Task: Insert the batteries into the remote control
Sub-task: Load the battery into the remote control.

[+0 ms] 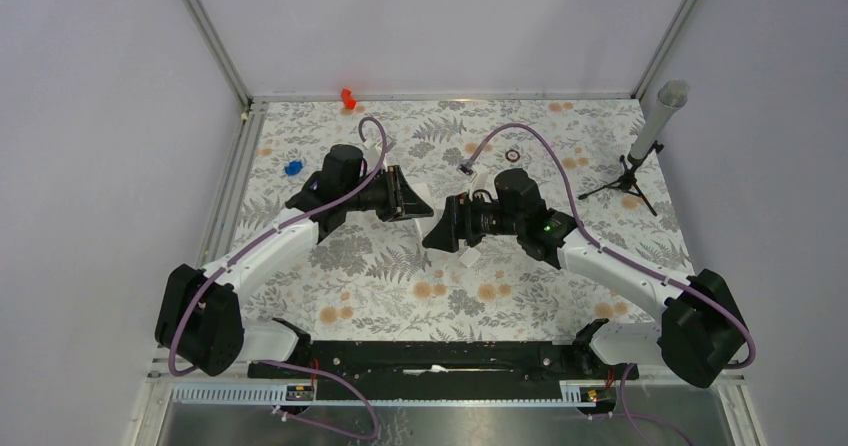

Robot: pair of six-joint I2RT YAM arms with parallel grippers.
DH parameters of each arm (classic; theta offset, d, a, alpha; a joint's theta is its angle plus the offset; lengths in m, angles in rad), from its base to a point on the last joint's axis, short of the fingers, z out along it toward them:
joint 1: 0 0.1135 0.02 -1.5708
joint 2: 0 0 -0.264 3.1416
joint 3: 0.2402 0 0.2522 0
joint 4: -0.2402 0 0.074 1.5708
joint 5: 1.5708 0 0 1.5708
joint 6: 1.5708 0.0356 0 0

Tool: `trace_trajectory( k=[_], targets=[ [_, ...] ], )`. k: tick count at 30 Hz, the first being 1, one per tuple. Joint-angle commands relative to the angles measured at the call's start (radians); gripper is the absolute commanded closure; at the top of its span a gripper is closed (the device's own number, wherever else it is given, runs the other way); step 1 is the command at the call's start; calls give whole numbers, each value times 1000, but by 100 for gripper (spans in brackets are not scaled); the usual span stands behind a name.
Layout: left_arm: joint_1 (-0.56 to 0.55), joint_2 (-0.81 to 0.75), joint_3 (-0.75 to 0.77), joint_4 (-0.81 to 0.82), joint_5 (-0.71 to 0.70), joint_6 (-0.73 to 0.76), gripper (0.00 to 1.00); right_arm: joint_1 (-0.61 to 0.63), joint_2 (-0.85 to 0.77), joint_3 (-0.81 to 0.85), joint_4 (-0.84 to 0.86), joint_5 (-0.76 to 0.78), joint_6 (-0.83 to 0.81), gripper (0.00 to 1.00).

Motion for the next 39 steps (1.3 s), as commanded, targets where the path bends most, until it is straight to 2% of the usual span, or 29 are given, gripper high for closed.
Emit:
trace_trajectory(
  k=[1, 4, 8, 19, 25, 39],
  targets=[
    [4, 11, 44, 38, 19, -9, 100, 7, -15, 0, 41, -48, -48, 20],
    [4, 13, 48, 38, 22, -12, 100, 8, -12, 3, 34, -45, -52, 21],
    [4, 11, 48, 37, 20, -12, 100, 8, -8, 4, 34, -34, -49, 28],
    [4, 3, 45, 30, 19, -12, 100, 9, -5, 6, 41, -28, -45, 35],
    [4, 1, 43, 33, 22, -10, 100, 9, -5, 5, 46, -17, -33, 43],
    [4, -7, 45, 41, 38, -19, 100, 9, 12, 6, 61, -16, -19, 51]
  ],
)
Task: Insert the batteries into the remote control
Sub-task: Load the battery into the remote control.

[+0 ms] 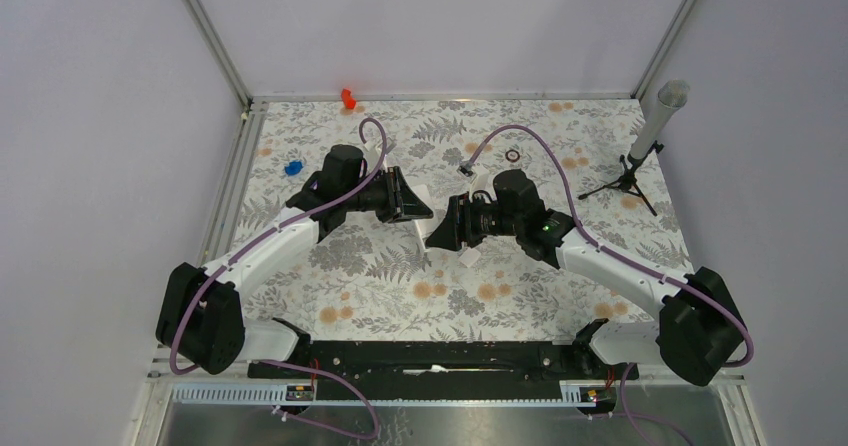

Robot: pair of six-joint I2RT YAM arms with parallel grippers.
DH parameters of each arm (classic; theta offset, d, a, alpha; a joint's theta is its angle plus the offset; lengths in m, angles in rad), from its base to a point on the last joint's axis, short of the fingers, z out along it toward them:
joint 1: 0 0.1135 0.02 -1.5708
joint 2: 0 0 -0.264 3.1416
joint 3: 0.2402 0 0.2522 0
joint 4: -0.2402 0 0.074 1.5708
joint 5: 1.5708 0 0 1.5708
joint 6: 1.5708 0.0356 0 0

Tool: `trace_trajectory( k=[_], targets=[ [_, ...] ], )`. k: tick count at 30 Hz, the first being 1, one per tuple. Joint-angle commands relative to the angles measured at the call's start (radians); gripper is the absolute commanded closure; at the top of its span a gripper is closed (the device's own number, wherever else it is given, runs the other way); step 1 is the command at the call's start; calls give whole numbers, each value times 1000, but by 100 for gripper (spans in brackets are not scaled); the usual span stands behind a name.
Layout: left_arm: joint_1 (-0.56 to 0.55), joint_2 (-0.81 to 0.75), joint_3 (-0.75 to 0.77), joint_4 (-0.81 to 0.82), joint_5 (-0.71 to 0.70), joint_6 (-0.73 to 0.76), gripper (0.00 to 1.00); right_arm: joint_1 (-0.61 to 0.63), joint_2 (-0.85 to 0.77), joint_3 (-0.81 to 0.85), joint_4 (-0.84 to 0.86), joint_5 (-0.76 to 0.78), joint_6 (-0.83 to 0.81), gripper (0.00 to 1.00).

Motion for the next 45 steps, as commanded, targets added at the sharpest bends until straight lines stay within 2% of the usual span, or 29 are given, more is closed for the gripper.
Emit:
trace_trajectory(
  k=[1, 5, 20, 24, 27, 30, 37, 42, 45],
  targets=[
    [-1, -17, 45, 54, 21, -12, 100, 8, 5, 9, 76, -36, -3, 52],
    [-1, -23, 50, 66, 42, -29, 100, 10, 14, 16, 69, -33, -9, 55],
    [1, -29, 77, 45, 98, -76, 100, 21, 24, 12, 50, -2, -108, 58],
    [5, -30, 82, 9, 72, -18, 100, 21, 1, 19, 59, -16, -73, 56],
    [21, -37, 65, 23, 62, 21, 100, 21, -34, 22, 58, 12, -28, 49],
    [51, -58, 21, 87, 63, 39, 100, 21, -83, 33, 26, 64, 13, 38],
    [98, -141, -65, 115, -32, 97, 100, 7, -161, 161, -280, 331, 41, 23],
    [98, -232, -120, 203, -73, 113, 100, -40, -109, 186, -441, 594, 45, 23],
    [98, -291, -144, 232, -91, 129, 100, -105, -59, 178, -476, 665, 27, 26]
  ],
)
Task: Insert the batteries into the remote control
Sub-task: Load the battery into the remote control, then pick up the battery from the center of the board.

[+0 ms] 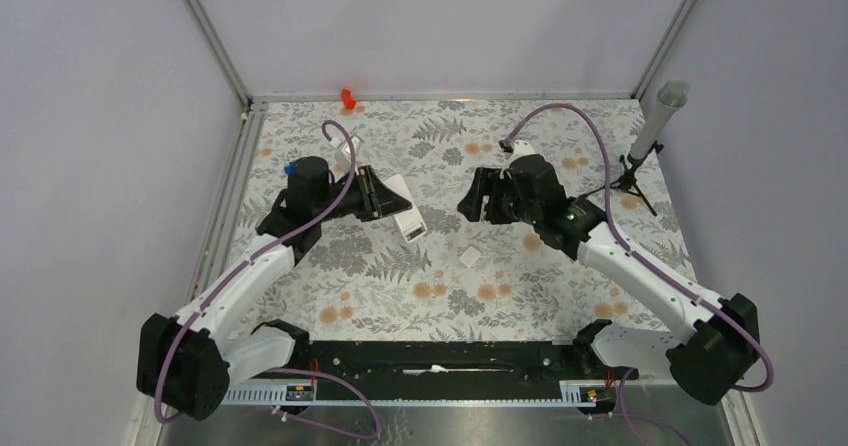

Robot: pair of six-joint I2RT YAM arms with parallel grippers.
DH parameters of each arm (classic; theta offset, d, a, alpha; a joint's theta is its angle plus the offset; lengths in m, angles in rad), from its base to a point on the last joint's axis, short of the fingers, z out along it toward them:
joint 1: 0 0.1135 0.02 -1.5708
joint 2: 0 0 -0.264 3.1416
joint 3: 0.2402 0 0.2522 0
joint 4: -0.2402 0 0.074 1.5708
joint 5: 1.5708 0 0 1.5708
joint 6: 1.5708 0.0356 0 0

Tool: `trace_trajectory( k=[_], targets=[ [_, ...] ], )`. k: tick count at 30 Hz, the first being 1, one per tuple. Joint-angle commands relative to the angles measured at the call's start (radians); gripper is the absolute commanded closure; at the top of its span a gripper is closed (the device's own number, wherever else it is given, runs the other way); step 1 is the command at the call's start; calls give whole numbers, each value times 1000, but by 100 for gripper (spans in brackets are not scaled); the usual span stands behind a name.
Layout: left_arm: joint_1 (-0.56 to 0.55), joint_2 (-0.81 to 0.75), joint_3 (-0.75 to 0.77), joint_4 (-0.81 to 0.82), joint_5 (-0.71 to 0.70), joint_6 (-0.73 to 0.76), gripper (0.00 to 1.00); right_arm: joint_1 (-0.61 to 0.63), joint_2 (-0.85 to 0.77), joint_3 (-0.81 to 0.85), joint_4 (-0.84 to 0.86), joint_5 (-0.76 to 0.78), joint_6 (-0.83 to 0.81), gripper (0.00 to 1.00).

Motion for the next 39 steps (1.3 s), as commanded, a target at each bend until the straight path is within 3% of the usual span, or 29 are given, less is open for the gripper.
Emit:
trace_trajectory(
  k=[1, 6, 13, 18, 26, 39],
  targets=[
    [1, -106, -26, 156, -44, 41, 100, -90, 78, 9, -132, 223, -20, 26],
    [1, -191, -73, 269, -11, 36, 100, -172, 204, 1, -116, 224, -114, 29],
    [-1, -218, -70, 298, 36, 22, 100, -202, 352, 50, -161, 256, -230, 22],
    [-1, -218, -67, 300, 33, 10, 100, -230, 440, 103, -217, 302, -144, 27],
    [-1, -209, -80, 345, 55, -22, 100, -237, 527, 133, -150, 335, -20, 37],
    [-1, -207, -80, 404, 90, -72, 100, -253, 559, 139, -133, 368, 38, 40]
  ],
)
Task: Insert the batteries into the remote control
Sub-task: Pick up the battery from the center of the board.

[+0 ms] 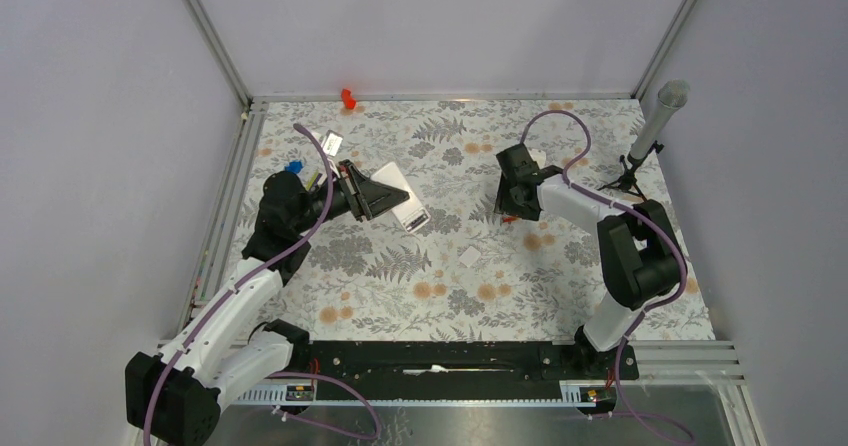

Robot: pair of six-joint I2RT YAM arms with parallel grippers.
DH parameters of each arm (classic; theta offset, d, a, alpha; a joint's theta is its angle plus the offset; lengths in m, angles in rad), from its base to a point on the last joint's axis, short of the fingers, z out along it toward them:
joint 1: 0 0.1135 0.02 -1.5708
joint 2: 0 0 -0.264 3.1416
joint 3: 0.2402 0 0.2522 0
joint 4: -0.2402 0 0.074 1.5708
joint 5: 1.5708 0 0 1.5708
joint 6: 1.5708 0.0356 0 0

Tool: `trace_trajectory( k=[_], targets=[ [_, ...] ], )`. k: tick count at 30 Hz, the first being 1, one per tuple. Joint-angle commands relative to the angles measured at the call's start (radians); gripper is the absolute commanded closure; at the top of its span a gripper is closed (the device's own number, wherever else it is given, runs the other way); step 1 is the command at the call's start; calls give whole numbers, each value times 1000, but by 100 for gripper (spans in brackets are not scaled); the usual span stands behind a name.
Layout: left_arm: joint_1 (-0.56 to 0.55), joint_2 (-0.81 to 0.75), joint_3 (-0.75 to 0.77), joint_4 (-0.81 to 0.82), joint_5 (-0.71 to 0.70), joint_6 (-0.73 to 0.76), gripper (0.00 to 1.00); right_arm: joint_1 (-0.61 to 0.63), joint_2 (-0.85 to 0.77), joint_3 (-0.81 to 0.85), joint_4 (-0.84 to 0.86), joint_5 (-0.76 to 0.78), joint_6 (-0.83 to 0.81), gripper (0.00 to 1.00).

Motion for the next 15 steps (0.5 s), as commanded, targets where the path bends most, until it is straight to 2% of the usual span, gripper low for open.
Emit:
trace_trajectory(
  k=[1, 4, 7, 12, 15],
  targets=[
    [-1, -9, 2, 97, 29, -12, 100, -9, 18, 28, 23, 27, 34, 41],
    [-1, -7, 3, 97, 31, -14, 100, -10, 20, 29, 34, 17, 8, 41],
    [-1, -10, 2, 96, 32, -14, 100, -11, 1, 19, 71, -12, -92, 38],
    [-1, -15, 3, 91, 33, -12, 100, -11, -79, -24, 162, -141, -407, 32],
    [-1, -14, 0, 91, 26, -12, 100, -11, -124, -62, 192, -319, -627, 29]
  ],
)
